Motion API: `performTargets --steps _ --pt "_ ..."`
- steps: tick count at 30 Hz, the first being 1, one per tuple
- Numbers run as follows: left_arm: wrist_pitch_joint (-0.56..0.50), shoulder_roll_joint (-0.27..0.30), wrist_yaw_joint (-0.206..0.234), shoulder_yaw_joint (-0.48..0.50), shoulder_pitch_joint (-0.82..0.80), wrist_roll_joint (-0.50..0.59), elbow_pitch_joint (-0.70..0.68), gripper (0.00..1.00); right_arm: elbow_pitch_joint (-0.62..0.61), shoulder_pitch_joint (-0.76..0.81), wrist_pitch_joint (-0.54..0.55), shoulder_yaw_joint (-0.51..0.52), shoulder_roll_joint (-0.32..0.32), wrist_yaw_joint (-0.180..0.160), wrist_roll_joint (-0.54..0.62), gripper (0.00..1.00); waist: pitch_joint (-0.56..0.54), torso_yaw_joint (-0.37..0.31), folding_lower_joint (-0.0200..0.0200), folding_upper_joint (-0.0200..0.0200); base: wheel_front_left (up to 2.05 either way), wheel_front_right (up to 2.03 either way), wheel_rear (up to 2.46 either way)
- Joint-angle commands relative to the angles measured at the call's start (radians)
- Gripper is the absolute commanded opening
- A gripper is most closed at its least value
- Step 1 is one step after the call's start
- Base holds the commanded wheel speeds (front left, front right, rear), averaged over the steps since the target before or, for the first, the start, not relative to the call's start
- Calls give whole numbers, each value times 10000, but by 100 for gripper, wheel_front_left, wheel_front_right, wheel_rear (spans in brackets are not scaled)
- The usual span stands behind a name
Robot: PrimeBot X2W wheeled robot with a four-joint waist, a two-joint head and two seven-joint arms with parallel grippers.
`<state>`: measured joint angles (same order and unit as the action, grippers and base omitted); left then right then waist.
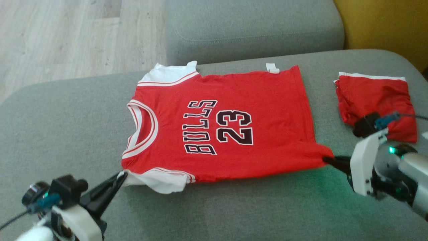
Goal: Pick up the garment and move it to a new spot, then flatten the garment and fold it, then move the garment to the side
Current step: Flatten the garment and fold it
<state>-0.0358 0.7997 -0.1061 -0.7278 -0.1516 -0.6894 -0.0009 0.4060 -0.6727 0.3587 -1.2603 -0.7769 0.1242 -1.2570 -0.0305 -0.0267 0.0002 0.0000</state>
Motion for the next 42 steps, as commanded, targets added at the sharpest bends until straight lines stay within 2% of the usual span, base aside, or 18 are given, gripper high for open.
performTargets --steps 1,12,31,41,42 --pt "-54 366 -74 441 -942 21 -63 0 -27 -443 14 191 -95 65 2 0 128 -71 -2 0 0 0 0" --pt "-624 489 -236 -202 -3192 252 867 0 403 -1676 491 211 379 65 -81 0 1108 -273 -2 0 0 0 0" --pt "-476 484 -244 -3475 -7701 -269 2969 0 1811 -2888 233 29 1181 65 285 0 2346 -470 -2 0 0 0 0" --pt "-38 -9 -245 -4901 -9317 -582 4477 0 2125 -3328 -14 -57 1479 65 401 0 2796 -638 -2 0 0 0 0" --pt "81 -96 -245 -4943 -9460 -566 4688 44 2219 -3417 -278 -37 1515 65 505 5 2837 -638 -2 0 0 0 0"
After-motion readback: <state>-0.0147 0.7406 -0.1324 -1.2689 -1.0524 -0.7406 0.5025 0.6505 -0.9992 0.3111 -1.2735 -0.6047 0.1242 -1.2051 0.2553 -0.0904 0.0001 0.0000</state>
